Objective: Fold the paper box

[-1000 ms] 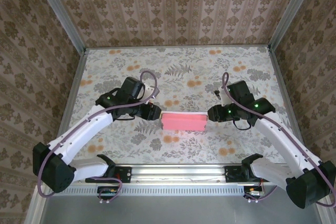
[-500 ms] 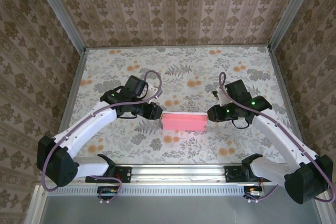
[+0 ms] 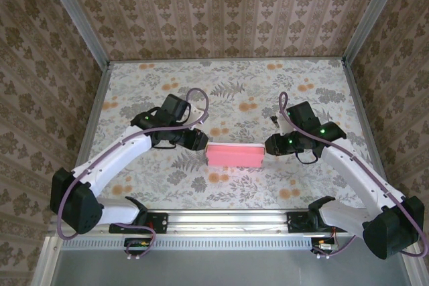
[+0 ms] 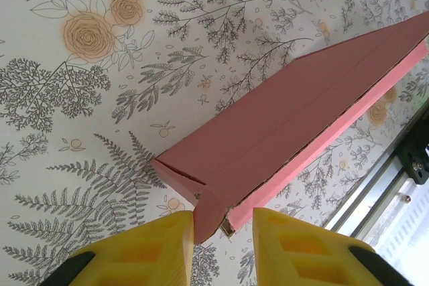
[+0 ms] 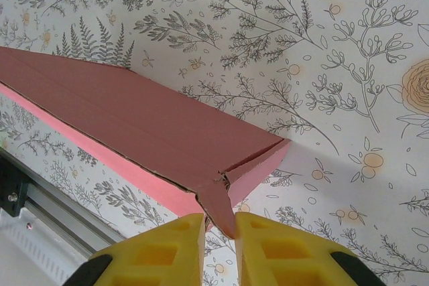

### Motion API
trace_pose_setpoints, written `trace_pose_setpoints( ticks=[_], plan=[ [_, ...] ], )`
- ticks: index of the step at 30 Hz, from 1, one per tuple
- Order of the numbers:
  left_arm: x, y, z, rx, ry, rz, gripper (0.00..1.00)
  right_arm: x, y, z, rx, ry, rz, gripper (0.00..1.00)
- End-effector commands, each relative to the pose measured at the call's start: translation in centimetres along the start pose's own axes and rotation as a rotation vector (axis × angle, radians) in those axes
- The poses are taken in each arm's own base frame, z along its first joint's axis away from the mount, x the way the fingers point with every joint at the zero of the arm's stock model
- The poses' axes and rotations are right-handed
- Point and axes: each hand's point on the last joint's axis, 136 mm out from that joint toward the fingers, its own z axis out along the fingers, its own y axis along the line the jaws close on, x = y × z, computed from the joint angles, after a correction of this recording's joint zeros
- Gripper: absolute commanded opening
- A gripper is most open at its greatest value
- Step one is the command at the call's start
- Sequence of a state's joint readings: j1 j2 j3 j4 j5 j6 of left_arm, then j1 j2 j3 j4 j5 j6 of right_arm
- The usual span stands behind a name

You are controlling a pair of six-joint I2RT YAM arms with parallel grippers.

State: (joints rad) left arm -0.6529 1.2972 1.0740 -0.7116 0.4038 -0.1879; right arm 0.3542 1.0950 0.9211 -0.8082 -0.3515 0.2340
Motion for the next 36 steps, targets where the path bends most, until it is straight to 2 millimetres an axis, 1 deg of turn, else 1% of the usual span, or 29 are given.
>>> trace_pose_setpoints(
  ticks=[1,4,10,19,30,36],
  plan=[
    [-0.5,0.3,-0.1,-0.016,0.004,0.022,0.28,-0.6,0.8,-0.1,-0.031,-0.013,-0.027,0.2],
    [-0.4,0.3,0.2,-0.01,0.013,0.016,0.27,-0.6,0.8,-0.1,-0.032,-0.014,-0.027,0.19],
    [-0.6,0.0,0.6,0.014,0.021,-0.017,0.16,-0.7,1.1,-0.2,-0.045,-0.018,-0.028,0.17],
    [-0.9,-0.7,0.6,0.052,0.015,-0.059,0.08,-0.7,1.5,-0.1,-0.064,-0.018,-0.029,0.13],
    [-0.4,-1.1,1.3,0.084,0.013,-0.104,0.05,-0.2,2.0,0.3,-0.093,-0.008,-0.023,0.1],
    [0.8,-0.9,2.1,0.052,0.04,-0.097,0.05,0.2,2.2,0.8,-0.098,0.002,-0.022,0.1]
  ],
)
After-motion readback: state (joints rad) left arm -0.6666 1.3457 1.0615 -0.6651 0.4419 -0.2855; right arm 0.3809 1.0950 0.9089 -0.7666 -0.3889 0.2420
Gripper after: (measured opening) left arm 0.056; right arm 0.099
